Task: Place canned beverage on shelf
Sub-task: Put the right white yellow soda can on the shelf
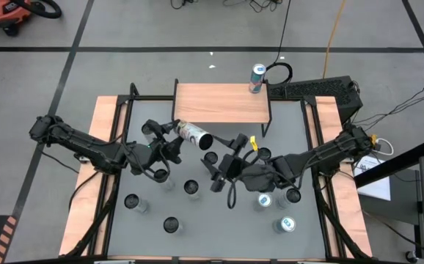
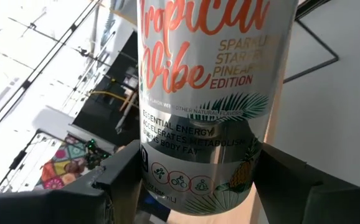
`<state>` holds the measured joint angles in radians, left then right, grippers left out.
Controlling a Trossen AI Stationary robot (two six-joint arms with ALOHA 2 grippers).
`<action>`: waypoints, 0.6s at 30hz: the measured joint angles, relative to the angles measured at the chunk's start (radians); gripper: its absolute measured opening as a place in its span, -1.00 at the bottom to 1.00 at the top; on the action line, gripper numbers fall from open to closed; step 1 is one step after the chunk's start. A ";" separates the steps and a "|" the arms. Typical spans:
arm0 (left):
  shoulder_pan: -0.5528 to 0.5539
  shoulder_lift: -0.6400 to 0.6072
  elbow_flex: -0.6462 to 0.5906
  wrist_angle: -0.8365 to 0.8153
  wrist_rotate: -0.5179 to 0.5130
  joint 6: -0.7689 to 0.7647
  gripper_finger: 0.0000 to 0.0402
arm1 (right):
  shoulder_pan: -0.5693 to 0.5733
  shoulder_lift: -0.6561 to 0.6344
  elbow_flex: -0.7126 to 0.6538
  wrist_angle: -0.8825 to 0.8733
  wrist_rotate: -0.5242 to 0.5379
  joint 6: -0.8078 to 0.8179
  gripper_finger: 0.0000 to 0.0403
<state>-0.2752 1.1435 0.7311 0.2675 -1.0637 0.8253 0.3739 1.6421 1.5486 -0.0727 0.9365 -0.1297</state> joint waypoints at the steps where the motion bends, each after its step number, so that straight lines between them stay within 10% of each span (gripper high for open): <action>1: 0.000 0.000 0.000 0.000 0.005 0.000 0.24 | -0.008 0.000 0.000 0.000 0.000 0.003 0.63; 18: 0.000 0.016 0.001 0.000 0.013 -0.007 0.24 | -0.119 0.019 0.000 -0.015 -0.131 0.013 0.70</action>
<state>-0.2752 1.1591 0.7319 0.2673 -1.0512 0.8185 0.2551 1.6608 1.5486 -0.0879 0.8053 -0.1165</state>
